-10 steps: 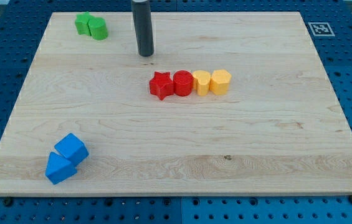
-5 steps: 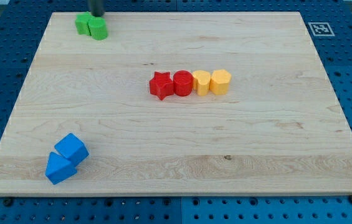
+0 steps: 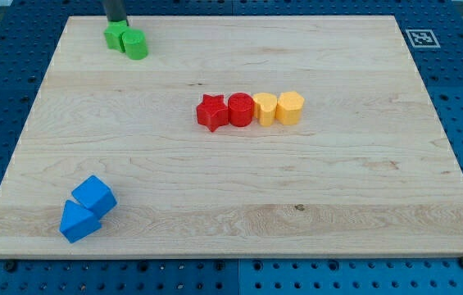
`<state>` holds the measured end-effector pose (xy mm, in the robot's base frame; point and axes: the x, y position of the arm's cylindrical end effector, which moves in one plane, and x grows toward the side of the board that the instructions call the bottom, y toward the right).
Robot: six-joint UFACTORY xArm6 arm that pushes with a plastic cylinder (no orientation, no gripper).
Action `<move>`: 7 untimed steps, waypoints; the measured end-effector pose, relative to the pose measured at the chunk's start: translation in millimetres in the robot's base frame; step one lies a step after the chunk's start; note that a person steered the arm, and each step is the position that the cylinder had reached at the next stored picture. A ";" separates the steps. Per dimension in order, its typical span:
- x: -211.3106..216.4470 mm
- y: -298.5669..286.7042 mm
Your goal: Place the green blocks diagonal to red blocks
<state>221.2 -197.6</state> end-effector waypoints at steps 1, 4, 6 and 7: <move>1.3 0.2; 1.7 -16.0; 8.8 -17.5; 13.3 -17.5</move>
